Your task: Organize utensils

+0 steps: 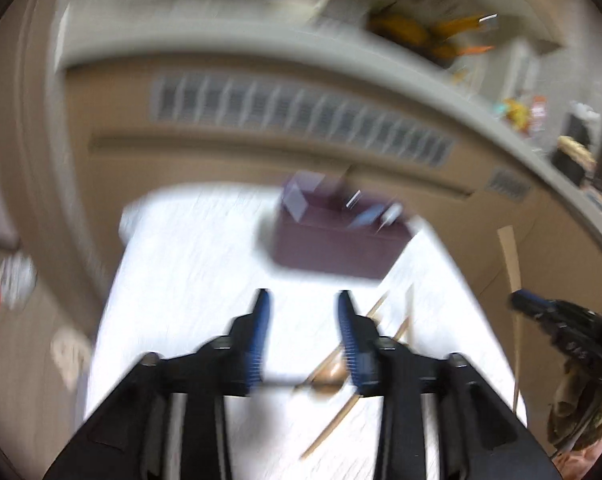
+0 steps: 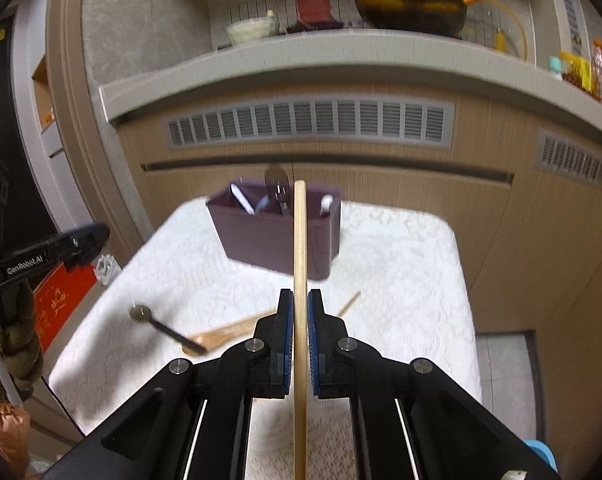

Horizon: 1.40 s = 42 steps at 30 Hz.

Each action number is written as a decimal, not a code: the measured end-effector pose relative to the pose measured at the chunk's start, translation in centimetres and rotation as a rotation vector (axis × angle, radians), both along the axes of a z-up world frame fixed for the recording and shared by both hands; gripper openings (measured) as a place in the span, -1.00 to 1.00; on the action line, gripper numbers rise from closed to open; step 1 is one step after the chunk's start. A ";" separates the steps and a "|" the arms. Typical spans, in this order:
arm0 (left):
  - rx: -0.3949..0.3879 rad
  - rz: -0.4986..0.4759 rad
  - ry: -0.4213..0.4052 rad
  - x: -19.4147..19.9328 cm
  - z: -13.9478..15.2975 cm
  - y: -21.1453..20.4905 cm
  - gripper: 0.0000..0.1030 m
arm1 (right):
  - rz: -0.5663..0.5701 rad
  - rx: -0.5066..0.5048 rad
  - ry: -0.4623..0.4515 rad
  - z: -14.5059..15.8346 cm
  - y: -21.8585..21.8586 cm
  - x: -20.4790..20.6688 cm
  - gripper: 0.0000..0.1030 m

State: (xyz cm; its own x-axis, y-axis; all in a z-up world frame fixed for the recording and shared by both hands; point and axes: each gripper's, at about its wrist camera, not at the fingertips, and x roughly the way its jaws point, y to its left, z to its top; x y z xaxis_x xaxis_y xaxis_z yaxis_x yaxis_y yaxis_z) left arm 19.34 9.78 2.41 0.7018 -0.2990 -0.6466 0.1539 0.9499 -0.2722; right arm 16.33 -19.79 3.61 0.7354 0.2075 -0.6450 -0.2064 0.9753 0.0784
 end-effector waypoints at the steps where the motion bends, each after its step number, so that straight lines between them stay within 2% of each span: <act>1: -0.023 0.038 0.093 0.6 -1.9 1.1 -0.15 | 0.001 -0.005 0.018 -0.7 0.1 0.2 -0.86; 7: -0.217 0.185 0.451 2.9 -10.4 5.5 -0.13 | 0.012 0.002 0.063 -3.2 0.4 1.2 -0.86; 10: -0.252 0.204 0.522 4.1 -12.3 5.1 -0.09 | 0.020 0.000 0.072 -4.0 0.9 1.7 -0.86; 13: -0.220 0.230 0.469 5.4 -11.6 4.0 0.15 | 0.027 -0.003 0.093 -5.0 1.1 1.9 -0.86; 16: -0.147 0.246 0.452 7.2 -11.9 2.5 0.16 | 0.021 0.001 0.116 -5.8 0.8 2.2 -0.86; 19: -0.006 0.219 0.393 8.2 -11.8 -0.3 0.16 | 0.005 -0.003 0.120 -6.2 0.4 2.4 -0.86; 23: 0.233 0.176 0.282 8.8 -12.4 -4.0 0.16 | -0.006 -0.029 0.121 -6.8 0.4 2.8 -0.86; 24: 0.273 0.172 0.254 8.9 -12.4 -4.5 0.15 | -0.004 -0.032 0.126 -7.0 0.5 3.0 -0.86; 25: 0.300 0.165 0.223 9.0 -12.4 -5.1 0.00 | 0.006 -0.041 0.134 -7.4 0.6 3.2 -0.86; 28: 0.307 0.140 0.196 10.0 -12.3 -6.1 -0.36 | 0.033 -0.060 0.169 -8.9 1.2 4.0 -0.84; 29: 0.308 0.131 0.189 10.2 -12.3 -6.4 -0.41 | 0.036 -0.063 0.184 -9.4 1.3 4.3 -0.84; 34: 0.289 0.014 0.156 9.5 -12.2 -7.9 -0.49 | 0.030 -0.076 0.276 -12.4 1.6 7.3 -0.74; 37: 0.263 -0.062 0.162 8.1 -12.1 -8.6 -0.55 | 0.028 -0.077 0.292 -13.2 2.3 8.8 -0.53; 41: 0.238 -0.105 0.174 7.0 -12.1 -8.8 -0.58 | 0.043 -0.111 0.308 -13.6 3.3 9.5 -0.53; 42: 0.233 -0.104 0.174 7.0 -12.0 -8.7 -0.58 | 0.046 -0.110 0.309 -13.6 3.4 9.5 -0.67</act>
State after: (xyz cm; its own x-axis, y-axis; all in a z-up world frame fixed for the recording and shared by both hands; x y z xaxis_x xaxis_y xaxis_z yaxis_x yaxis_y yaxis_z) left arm 26.32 1.04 -9.57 0.5480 -0.1926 -0.8140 0.2235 0.9715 -0.0794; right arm 25.86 -16.41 -9.98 0.4926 0.1526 -0.8568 -0.2332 0.9716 0.0390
